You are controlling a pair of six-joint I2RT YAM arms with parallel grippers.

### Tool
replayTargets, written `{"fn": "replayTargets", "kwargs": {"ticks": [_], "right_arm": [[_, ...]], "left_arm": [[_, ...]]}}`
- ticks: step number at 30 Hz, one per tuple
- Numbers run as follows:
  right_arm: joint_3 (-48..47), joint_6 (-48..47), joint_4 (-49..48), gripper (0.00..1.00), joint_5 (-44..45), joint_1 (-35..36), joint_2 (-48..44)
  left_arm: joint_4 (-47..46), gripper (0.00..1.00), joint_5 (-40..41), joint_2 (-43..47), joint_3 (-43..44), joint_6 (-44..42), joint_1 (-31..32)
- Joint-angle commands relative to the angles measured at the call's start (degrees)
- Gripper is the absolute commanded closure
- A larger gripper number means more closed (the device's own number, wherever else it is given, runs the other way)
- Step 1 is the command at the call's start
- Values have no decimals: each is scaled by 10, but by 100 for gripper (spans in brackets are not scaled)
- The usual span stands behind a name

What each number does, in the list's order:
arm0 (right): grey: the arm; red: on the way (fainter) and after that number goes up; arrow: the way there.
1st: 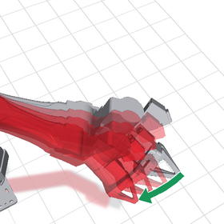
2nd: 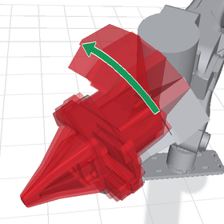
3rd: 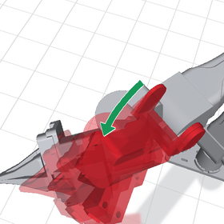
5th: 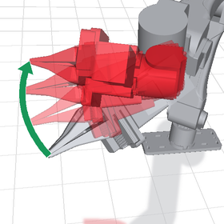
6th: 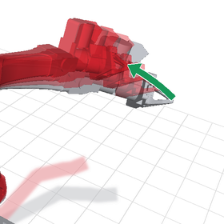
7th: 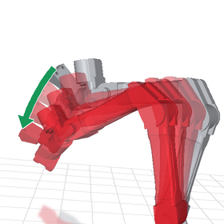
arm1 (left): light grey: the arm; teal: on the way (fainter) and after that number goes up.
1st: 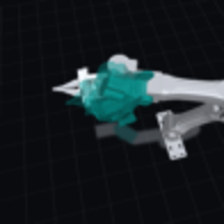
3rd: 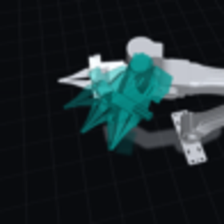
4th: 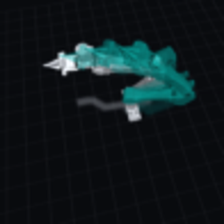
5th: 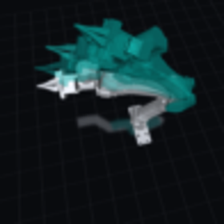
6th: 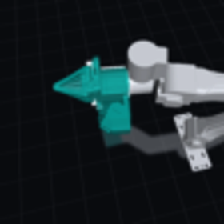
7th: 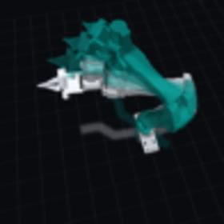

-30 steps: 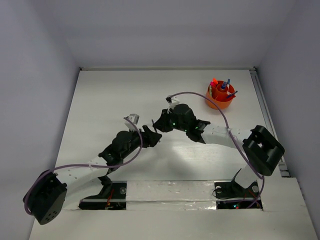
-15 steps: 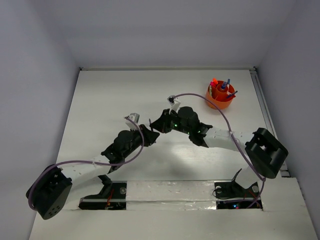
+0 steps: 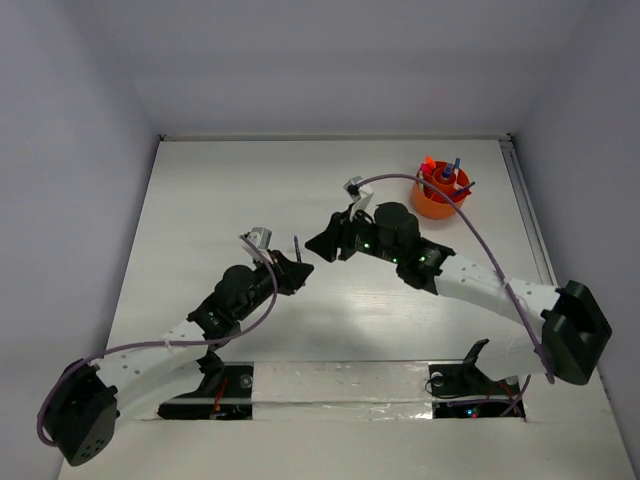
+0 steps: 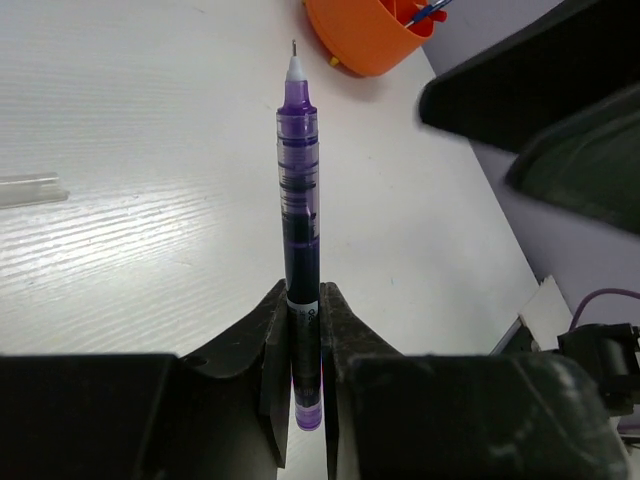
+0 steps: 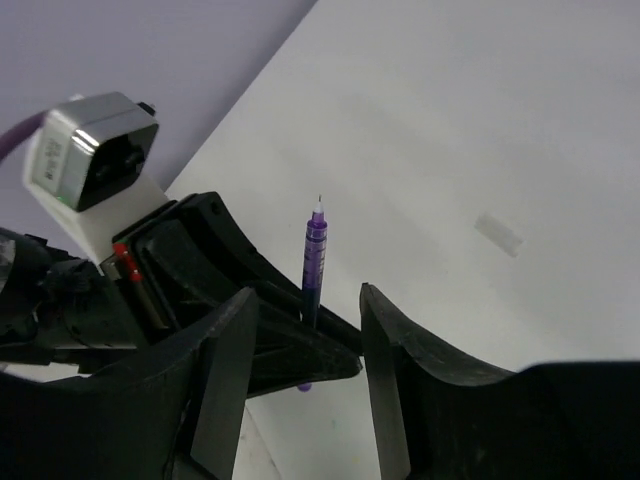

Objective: Sort the stationery into containers
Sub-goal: Pick up the pen from the center of the board, then close the pen cap on the pen.

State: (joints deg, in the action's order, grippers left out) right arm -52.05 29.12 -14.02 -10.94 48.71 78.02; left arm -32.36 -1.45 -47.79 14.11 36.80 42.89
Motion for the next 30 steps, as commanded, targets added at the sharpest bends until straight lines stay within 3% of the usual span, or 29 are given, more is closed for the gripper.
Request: {"fn": "replayTargets", "kwargs": {"ticks": [1,6,11,18,22,26,30], "right_arm": [[-27,-57,69,48,10,-22,-43],[11,-39,55,50,1,-34,-67],[6,-48,56,60,-23,-34,-9],[-99,-208,126,63,-143,-34,110],[-189,-280,195,52,-169,-34,179],[-319,-365,319,34,-118,-34,288],[-435,-419,413,28,-95,-34,381]], "left_arm": [[61,100,9,42,28,-18,-3],[142,100,52,102,82,-39,-3],[212,100,56,136,137,-63,-8],[280,100,36,195,192,-75,-8],[309,100,17,215,218,-89,-8],[347,100,19,234,247,-119,-8],[360,100,37,263,260,-140,-8]]}}
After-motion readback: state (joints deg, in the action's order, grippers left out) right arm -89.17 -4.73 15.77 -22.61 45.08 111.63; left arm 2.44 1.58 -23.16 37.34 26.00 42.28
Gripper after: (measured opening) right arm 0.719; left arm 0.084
